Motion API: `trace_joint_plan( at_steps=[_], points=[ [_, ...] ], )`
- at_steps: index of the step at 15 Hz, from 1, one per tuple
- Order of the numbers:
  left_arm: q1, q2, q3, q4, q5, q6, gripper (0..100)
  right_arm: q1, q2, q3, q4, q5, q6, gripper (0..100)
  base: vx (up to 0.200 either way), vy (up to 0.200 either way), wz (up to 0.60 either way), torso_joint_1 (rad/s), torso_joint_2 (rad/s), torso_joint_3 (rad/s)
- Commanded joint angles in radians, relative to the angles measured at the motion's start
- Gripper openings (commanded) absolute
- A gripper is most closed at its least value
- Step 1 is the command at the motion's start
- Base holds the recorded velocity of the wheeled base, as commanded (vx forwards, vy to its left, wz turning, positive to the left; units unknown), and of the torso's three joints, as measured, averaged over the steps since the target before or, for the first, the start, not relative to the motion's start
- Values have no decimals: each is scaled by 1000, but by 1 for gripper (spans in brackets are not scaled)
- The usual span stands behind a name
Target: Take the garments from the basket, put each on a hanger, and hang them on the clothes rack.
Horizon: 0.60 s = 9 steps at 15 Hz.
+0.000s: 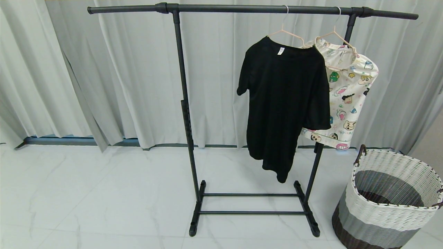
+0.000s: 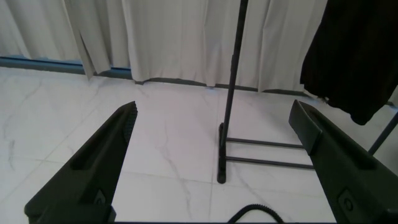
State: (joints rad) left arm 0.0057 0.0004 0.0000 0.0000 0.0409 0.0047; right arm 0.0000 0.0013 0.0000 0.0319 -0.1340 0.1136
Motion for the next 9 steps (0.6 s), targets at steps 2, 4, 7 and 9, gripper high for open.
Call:
trace_joint_plan(
  at_steps=[2,4,7,9],
  points=[
    [0,0,0,0,1,0,100,0,0,0,0,1,0,100,0,0,0,0,0,0],
    [0,0,0,0,1,0,100,0,0,0,0,1,0,100,0,0,0,0,0,0],
    [0,0,0,0,1,0,100,0,0,0,0,-1,0,100,0,0,0,0,0,0],
    [0,0,0,0,1,0,100,0,0,0,0,1,0,100,0,0,0,0,0,0]
  ],
)
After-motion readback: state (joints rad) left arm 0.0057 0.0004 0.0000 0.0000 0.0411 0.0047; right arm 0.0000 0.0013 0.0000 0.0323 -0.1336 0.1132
